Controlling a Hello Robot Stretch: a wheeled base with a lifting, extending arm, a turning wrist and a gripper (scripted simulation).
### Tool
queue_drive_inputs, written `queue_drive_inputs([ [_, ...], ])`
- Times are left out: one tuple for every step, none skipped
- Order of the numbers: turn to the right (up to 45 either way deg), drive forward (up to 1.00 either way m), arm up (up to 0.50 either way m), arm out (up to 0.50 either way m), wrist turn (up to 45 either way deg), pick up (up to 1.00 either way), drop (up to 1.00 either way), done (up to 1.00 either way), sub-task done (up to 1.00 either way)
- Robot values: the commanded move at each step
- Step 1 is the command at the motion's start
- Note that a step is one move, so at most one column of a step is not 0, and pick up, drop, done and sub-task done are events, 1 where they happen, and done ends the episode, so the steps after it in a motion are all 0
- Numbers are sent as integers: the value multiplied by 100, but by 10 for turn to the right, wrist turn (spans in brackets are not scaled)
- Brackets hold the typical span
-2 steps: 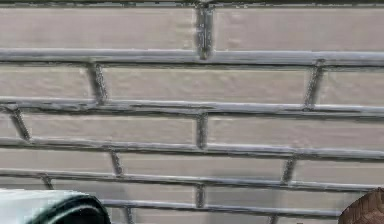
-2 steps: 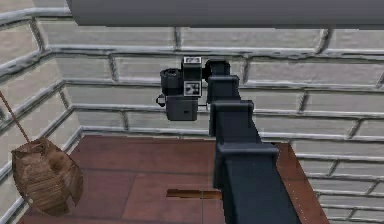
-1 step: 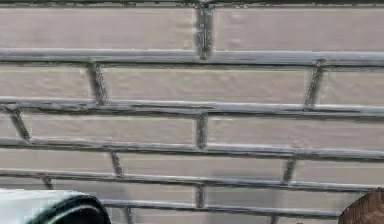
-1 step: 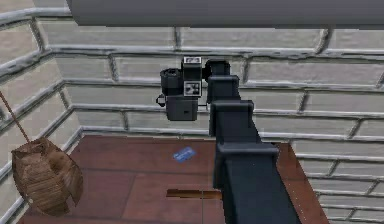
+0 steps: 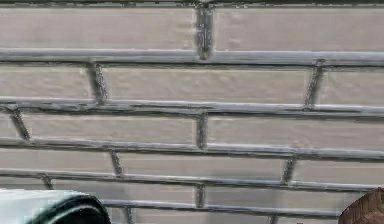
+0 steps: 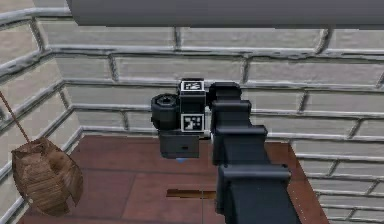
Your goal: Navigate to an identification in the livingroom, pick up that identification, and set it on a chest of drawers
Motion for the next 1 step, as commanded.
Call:
queue_drive_inputs([
  [0,0,0,0,0,0,0,100,0],
])
